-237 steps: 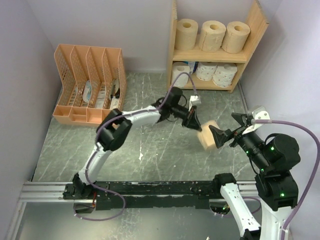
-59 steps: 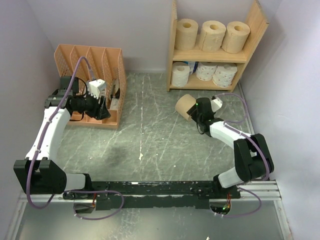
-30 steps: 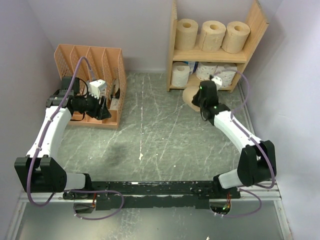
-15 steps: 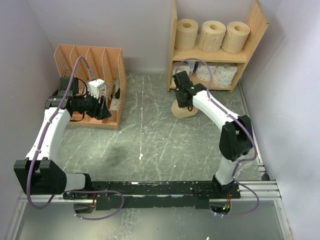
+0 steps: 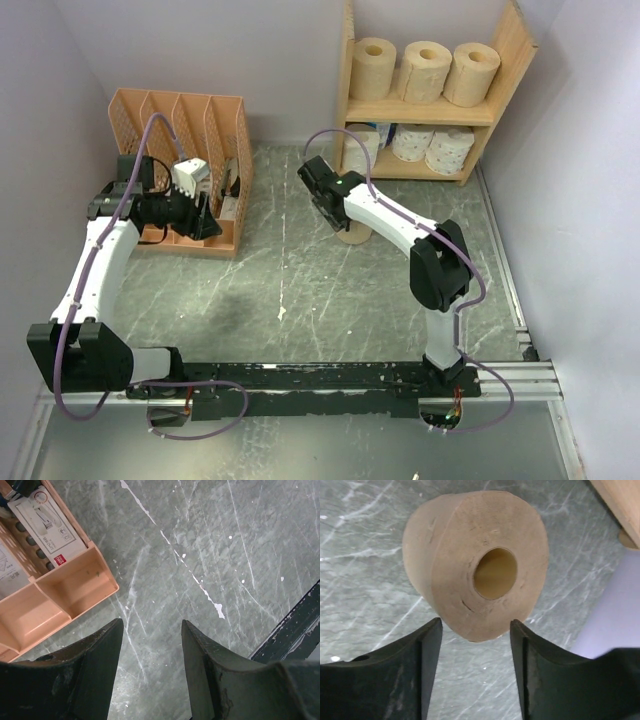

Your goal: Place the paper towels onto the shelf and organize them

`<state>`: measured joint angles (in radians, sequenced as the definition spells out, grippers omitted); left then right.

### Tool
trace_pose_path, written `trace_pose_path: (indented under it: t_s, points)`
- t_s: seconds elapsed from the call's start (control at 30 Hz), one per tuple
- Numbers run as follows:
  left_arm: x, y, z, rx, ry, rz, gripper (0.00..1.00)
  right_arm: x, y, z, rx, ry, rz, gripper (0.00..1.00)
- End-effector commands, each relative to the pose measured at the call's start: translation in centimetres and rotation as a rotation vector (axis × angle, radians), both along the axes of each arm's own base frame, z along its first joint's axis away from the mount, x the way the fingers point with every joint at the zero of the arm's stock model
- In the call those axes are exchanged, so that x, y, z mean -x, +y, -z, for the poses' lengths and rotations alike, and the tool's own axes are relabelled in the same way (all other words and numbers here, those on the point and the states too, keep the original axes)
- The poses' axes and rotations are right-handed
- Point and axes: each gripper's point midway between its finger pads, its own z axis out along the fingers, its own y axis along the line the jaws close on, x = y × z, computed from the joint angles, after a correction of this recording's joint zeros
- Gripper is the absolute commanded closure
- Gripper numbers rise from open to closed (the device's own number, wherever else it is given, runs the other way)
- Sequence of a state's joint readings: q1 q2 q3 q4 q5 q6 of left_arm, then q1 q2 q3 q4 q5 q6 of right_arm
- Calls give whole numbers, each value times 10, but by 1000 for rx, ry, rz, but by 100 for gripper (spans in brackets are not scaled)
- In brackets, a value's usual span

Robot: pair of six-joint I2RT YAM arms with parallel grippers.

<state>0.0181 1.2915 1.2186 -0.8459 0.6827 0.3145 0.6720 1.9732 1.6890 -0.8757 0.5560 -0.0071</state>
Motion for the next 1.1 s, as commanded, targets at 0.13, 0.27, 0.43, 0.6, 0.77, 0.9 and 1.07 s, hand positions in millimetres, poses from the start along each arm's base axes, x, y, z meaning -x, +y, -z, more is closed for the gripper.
trace_pose_path:
  t_s: [0.13, 0.27, 0.43, 0.6, 0.77, 0.9, 1.07]
  points:
    - [5, -4, -6, 37, -20, 18, 39, -6, -4, -32, 34, -90, -28, 40]
    - [4, -3, -3, 34, -17, 15, 39, -7, 5, -29, -11, -83, -64, 40]
    - [3, 4, -4, 34, -22, -5, 39, -6, 27, -12, -98, -34, -137, 40]
    - [2, 5, -2, 28, -21, -11, 39, -8, 35, 1, -114, -6, -169, 40]
    - [1, 6, 3, 19, -16, -16, 39, -13, 33, 4, -112, -8, -165, 39]
    - [0, 7, 6, 18, -9, -17, 39, -17, 28, 10, -99, -9, -148, 39]
    - [-1, 6, 7, 22, -5, -17, 39, -19, 23, 21, -71, -2, -131, 41]
